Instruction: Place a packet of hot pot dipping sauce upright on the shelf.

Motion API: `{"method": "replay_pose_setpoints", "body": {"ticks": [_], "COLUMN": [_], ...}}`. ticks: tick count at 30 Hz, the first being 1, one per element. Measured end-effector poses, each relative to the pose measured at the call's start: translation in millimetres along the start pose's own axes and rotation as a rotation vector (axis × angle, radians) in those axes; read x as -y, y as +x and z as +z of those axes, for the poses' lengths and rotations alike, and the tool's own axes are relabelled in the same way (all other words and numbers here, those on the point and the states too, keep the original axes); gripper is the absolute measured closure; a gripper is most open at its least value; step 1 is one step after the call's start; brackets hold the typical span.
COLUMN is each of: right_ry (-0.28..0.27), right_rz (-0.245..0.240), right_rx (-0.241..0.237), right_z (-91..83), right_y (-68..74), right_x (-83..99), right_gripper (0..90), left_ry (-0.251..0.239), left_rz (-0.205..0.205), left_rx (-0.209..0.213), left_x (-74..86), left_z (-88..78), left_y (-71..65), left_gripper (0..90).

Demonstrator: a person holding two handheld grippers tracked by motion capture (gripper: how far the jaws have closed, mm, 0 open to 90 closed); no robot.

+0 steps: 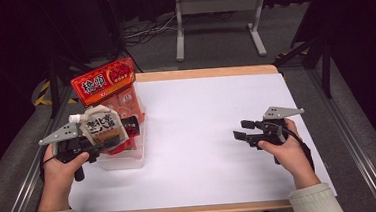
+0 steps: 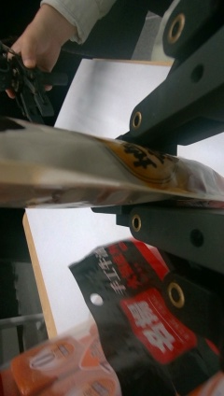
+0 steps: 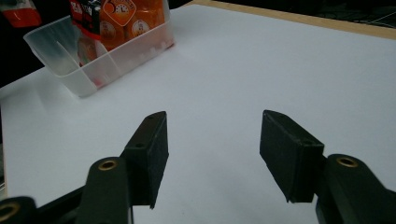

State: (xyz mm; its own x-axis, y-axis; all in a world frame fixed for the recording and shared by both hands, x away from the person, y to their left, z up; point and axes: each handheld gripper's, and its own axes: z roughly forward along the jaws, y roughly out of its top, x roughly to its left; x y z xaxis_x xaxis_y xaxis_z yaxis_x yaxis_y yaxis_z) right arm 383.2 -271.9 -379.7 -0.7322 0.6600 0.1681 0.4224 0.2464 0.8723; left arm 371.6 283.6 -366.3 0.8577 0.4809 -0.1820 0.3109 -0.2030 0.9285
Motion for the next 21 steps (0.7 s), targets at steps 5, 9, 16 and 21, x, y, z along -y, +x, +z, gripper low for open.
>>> {"method": "replay_pose_setpoints", "body": {"ticks": [5, 9, 16, 21], "right_ry": [-0.004, -0.01, -0.019, -0.022], "right_rz": [-0.002, 0.0, 0.01, 0.01], "right_rx": [-0.013, -0.021, -0.029, -0.034], "right_z": [1.1, 0.9, 0.8, 1.5], "right_y": [0.7, 0.9, 1.0, 1.3], "right_x": [0.0, -0.1, -0.4, -0.5], "right_gripper": [42.3, 42.2, 41.7, 41.3], "left_ry": [0.017, 0.029, 0.054, 0.056], "left_rz": [0.023, 0.035, 0.037, 0.029], "left_rx": [-0.009, -0.017, -0.012, 0.002], "left_x": [8.3, 15.3, 24.2, 26.5], "left_z": [0.3, 2.9, 6.4, 5.6], "left_y": [7.8, 12.4, 18.1, 19.0], "left_gripper": [80.3, 80.1, 80.0, 80.0]}}
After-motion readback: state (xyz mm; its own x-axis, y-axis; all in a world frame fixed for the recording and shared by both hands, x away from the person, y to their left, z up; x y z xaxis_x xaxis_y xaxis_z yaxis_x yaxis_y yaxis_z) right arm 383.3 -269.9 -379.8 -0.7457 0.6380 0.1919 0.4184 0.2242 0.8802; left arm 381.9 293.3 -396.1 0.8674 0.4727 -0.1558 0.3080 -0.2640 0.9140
